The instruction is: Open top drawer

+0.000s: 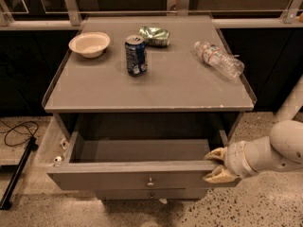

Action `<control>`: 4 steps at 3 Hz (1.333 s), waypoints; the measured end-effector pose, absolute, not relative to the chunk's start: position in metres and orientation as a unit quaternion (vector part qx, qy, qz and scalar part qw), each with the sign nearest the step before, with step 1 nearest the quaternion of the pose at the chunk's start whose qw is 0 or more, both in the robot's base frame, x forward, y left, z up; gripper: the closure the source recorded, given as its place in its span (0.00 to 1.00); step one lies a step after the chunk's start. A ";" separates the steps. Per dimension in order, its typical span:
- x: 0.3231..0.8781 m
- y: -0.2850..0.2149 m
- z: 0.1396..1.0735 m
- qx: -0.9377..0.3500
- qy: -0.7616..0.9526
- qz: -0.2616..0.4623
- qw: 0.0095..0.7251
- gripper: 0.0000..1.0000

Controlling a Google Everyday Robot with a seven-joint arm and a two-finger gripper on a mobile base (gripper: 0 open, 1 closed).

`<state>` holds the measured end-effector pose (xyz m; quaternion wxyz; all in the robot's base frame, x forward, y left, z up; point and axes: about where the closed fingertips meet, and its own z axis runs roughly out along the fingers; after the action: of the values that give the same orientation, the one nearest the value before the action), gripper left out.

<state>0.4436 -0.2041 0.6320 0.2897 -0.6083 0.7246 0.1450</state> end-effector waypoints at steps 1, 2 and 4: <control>0.429 -0.206 0.628 -0.612 0.720 0.158 0.288 0.11; 0.429 -0.207 0.630 -0.612 0.720 0.158 0.288 0.15; 0.408 -0.218 0.629 -0.611 0.720 0.163 0.285 0.62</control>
Offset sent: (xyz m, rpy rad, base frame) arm -0.1800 -0.0809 -0.0565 0.0629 0.1074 0.0853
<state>0.4076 -0.2183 0.6285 0.2855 -0.6106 0.7204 0.1635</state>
